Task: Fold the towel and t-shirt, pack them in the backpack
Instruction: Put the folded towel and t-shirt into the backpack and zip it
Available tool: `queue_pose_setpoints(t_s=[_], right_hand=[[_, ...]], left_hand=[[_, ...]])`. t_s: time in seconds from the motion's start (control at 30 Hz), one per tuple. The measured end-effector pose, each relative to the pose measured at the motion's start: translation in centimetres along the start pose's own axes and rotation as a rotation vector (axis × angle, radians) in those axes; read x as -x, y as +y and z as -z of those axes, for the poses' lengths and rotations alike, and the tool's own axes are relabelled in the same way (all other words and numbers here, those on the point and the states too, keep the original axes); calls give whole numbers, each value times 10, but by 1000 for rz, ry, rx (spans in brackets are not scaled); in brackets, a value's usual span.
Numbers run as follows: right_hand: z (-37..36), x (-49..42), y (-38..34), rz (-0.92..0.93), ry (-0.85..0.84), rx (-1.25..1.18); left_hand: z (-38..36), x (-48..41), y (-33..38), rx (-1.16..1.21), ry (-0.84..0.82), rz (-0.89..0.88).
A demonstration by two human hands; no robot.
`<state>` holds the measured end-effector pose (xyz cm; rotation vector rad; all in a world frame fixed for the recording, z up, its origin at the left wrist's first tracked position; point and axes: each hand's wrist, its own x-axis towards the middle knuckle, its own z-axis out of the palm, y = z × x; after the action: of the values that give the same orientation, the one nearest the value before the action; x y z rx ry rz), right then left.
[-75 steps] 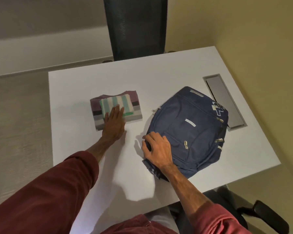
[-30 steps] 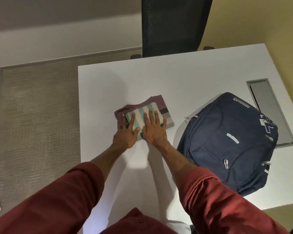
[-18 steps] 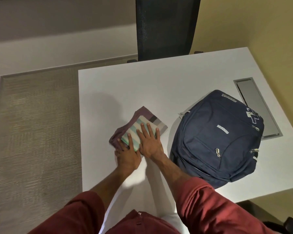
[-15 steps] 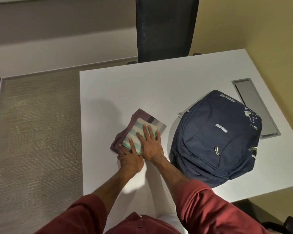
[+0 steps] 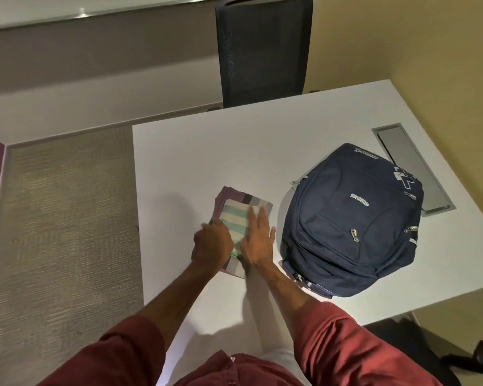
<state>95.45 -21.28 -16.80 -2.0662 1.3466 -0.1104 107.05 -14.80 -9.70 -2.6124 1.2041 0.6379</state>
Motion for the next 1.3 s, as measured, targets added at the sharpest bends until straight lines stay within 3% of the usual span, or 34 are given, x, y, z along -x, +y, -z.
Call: queue_pose_setpoints(t_s=[0.1,0.2,0.3,0.47,0.67,0.93,1.17,1.3], right_hand=[[-5,-3,-4,-293,74,-278],[-4,-13,-8,-544,16,-419],[0,-19,-7,-593,24,-453],[3,-24,-4,-658,4,-483],[-2,-27,-6,-622,71,-660],[-6,-21,-15,-520,12,-856],[-1,-4,-33,-375,33,-598],[-1,9,-46,-328,106,-399]], left_hand=[[-18,-12,-7,24,211,-174],[-42,-28,-16,-78,207,-420],[-50,-36,-18,-186,75,-455],[-62,-37,-19,-165,84,-465],[-66,-45,-18,-150,53,-465],[-77,-46,-25,-65,38,-437],[-71,-45,-25,2,106,-462],[-70,-43,-33,209,113,-473]])
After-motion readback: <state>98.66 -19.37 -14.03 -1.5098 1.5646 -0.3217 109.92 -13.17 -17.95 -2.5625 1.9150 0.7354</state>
